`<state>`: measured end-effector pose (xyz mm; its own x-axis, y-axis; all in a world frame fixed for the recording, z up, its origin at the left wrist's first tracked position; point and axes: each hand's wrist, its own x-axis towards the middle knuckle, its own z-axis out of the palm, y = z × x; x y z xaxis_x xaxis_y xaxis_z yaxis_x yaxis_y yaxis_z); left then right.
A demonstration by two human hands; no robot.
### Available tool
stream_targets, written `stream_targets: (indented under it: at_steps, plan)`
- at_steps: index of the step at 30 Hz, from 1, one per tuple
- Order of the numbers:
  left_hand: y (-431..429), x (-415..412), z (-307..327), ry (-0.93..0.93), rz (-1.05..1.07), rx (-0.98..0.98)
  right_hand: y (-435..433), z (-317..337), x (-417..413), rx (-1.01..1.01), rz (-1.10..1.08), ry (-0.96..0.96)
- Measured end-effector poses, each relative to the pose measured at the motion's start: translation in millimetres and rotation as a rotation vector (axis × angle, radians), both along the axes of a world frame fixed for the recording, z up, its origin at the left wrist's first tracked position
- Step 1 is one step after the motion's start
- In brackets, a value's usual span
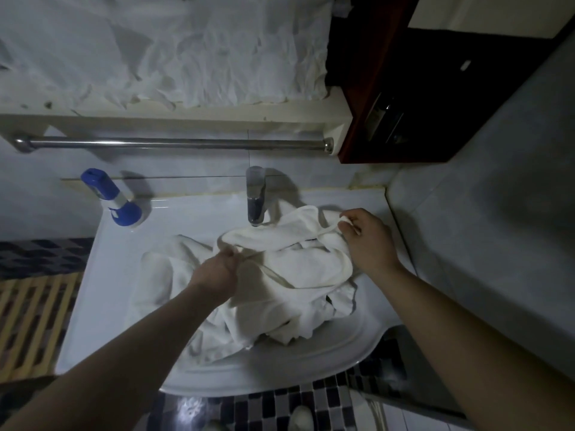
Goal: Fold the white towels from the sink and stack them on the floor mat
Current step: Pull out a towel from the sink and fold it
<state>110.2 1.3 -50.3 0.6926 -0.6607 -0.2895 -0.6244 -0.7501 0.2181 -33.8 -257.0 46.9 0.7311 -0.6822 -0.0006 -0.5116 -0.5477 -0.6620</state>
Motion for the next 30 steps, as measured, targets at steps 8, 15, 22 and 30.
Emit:
stream_targets:
  at_steps: [8, 15, 22, 30]
  plan:
    - [-4, -3, -21, 0.171, -0.262, -0.038, 1, -14, -5, 0.02, 0.031, 0.039]
    - [11, -6, -25, 0.161, -0.104, 0.026, 2, -16, -3, 0.025, 0.038, 0.055]
    - [45, 3, -17, -0.204, -0.204, 0.192, -1, -14, 4, 0.017, 0.011, 0.077]
    - [69, 6, -3, -0.174, -0.789, -0.001, 8, -13, 17, 0.002, 0.037, 0.045]
